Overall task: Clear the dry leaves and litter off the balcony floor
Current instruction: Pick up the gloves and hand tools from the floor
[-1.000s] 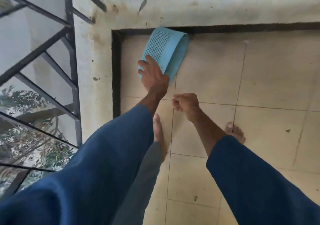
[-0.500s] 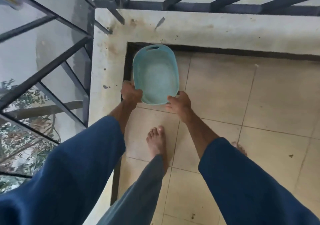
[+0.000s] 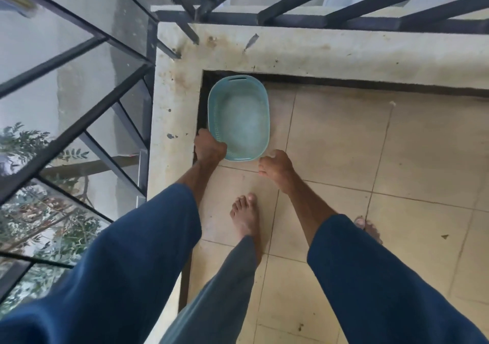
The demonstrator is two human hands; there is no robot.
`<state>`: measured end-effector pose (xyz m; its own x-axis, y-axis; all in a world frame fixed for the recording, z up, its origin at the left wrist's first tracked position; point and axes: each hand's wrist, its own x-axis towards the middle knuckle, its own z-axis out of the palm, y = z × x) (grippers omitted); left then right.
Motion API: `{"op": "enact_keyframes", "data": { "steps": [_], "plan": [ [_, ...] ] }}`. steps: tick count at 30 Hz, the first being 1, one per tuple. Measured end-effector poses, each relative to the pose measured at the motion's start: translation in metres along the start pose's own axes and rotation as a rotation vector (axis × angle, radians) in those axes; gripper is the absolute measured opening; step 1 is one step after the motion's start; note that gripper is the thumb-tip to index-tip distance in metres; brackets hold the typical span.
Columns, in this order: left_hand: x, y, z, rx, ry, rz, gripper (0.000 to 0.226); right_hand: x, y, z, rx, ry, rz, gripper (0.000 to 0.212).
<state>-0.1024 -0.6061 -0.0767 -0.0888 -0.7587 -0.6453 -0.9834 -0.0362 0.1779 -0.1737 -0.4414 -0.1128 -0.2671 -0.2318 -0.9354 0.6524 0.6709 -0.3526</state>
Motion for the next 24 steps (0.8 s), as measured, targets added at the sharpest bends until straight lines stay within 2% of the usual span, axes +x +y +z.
{"op": "enact_keyframes", "data": {
  "steps": [8, 12, 15, 17, 20, 24],
  "plan": [
    [-0.113, 0.047, -0.055, 0.128, -0.068, 0.224, 0.044, -0.116, -0.007, -0.069, 0.146, 0.074, -0.029, 0.032],
    [-0.198, 0.090, -0.098, 0.081, -0.135, 0.215, 0.042, -0.207, -0.020, -0.135, 0.226, 0.129, -0.036, 0.025],
    [-0.300, 0.142, -0.129, 0.188, -0.275, 0.339, 0.036, -0.298, -0.033, -0.205, 0.252, 0.209, -0.010, 0.021],
    [-0.361, 0.169, -0.142, 0.344, -0.418, 0.484, 0.045, -0.355, -0.036, -0.234, 0.287, 0.233, -0.021, 0.025],
    [-0.474, 0.205, -0.162, 0.580, -0.598, 0.673, 0.024, -0.467, -0.035, -0.269, 0.372, 0.317, -0.033, 0.017],
    [-0.563, 0.225, -0.166, 0.664, -0.689, 0.807, 0.029, -0.561, -0.005, -0.289, 0.435, 0.348, -0.021, 0.006]
  ]
}}
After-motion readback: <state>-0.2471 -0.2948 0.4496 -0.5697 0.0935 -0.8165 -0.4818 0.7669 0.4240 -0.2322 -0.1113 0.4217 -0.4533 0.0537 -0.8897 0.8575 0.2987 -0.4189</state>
